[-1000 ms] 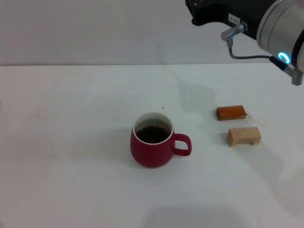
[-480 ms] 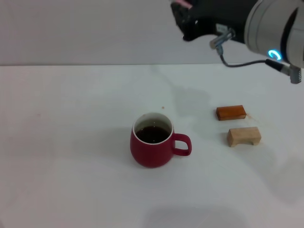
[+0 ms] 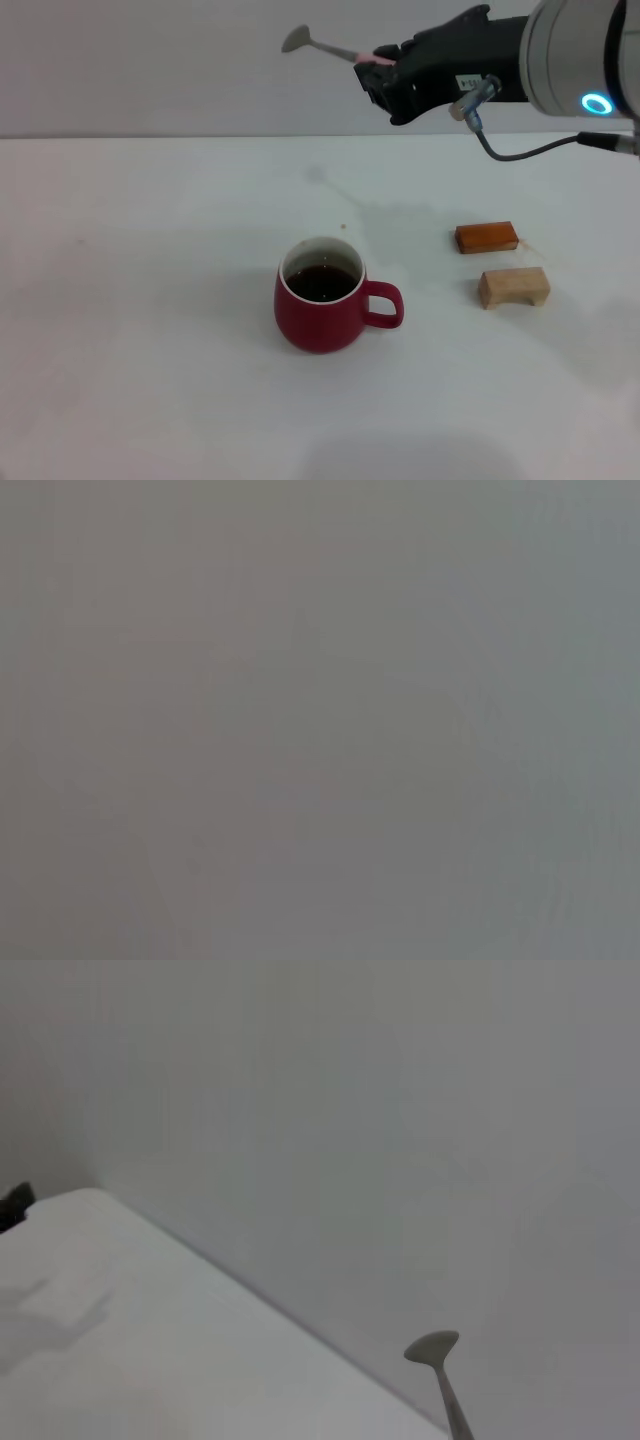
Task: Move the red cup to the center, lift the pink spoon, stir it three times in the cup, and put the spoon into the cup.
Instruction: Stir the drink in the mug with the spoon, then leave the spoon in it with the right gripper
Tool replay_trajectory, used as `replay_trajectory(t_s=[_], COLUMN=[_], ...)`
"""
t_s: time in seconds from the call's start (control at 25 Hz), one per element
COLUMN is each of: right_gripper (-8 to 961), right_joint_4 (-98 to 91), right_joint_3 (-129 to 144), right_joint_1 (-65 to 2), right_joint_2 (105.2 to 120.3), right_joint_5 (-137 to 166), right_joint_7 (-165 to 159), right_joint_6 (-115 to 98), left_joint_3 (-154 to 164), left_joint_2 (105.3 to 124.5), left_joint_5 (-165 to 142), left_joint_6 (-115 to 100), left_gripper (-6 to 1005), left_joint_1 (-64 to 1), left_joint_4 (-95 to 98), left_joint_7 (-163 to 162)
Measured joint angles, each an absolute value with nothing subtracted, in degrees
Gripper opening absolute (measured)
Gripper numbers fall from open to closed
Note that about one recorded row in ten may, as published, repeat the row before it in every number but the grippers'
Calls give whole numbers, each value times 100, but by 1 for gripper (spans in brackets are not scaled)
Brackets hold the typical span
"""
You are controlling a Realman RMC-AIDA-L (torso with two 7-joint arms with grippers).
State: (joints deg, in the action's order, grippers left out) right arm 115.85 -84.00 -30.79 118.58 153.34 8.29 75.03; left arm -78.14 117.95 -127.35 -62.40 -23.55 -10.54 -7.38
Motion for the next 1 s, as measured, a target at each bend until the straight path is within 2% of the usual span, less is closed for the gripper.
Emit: replay_trajectory(t_s=[0.2,1.0], right_gripper=[156,155], right_joint_4=[11552,10196], right_joint_3=[-8643,-9862], right_joint_1=[-3458,-4140], right_joint_2=[11864,11834], right_joint_5=[15135,13890], right_joint_7=[975,2288], right_joint_6=[8214,9475], left_joint_3=[-7813,-7813], left_joint_2=[11800,11822], left_joint_5=[-12735,-12735], left_joint_6=[-6239,-6185], left_gripper=[843,844], left_joint_1=[-2349,-2372], left_joint_4=[-1081,-1083], left_joint_7=[-725,-701])
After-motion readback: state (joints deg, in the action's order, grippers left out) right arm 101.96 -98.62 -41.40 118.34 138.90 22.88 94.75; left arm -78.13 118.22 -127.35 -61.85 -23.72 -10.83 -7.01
